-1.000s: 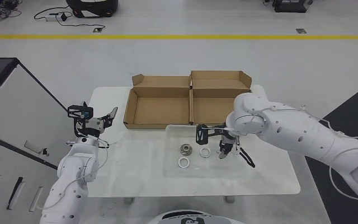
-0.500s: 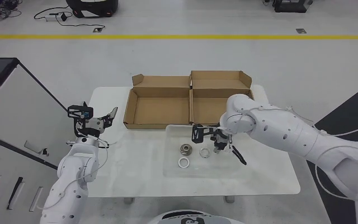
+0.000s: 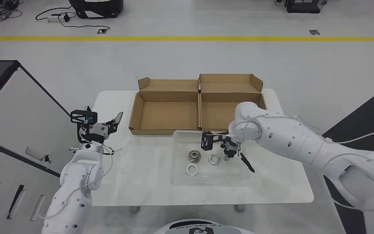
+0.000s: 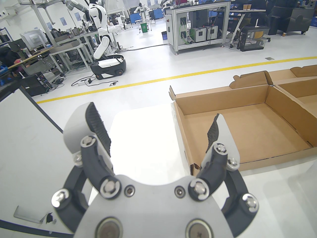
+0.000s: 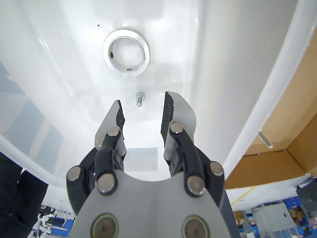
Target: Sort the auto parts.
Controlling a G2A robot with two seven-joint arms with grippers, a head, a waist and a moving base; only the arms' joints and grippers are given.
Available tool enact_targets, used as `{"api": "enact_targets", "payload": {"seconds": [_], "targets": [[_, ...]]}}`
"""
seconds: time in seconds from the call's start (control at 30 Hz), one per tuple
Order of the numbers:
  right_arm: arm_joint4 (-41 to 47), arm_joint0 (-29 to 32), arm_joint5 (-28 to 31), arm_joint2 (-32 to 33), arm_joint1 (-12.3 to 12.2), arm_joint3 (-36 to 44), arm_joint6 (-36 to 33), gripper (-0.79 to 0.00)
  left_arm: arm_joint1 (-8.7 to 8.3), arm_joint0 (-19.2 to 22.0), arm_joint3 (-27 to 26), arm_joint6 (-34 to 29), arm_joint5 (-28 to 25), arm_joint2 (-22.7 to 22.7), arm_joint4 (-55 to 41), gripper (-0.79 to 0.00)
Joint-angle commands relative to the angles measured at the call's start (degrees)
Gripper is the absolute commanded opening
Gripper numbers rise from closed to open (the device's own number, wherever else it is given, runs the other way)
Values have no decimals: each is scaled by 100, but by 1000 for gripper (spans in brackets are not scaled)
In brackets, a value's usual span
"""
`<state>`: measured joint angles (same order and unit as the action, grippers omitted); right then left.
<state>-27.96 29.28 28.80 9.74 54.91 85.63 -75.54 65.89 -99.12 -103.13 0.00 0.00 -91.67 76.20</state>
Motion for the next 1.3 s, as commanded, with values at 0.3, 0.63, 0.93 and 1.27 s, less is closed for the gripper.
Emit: {"api": "enact_targets", "payload": {"seconds": [0.3,0.63,0.93,1.27], "targets": [[-60,135,69,0,-47,-4,68,-431,0,0,0,0,0,0,0,0],[-111,198,136,0,-75,-35,135,-443,0,0,0,0,0,0,0,0],[-169,230,144,0,-11,-107,143,-468,0,0,0,0,0,0,0,0],[-174,261,170,0,78,-274,169,-471,0,0,0,0,0,0,0,0]]}}
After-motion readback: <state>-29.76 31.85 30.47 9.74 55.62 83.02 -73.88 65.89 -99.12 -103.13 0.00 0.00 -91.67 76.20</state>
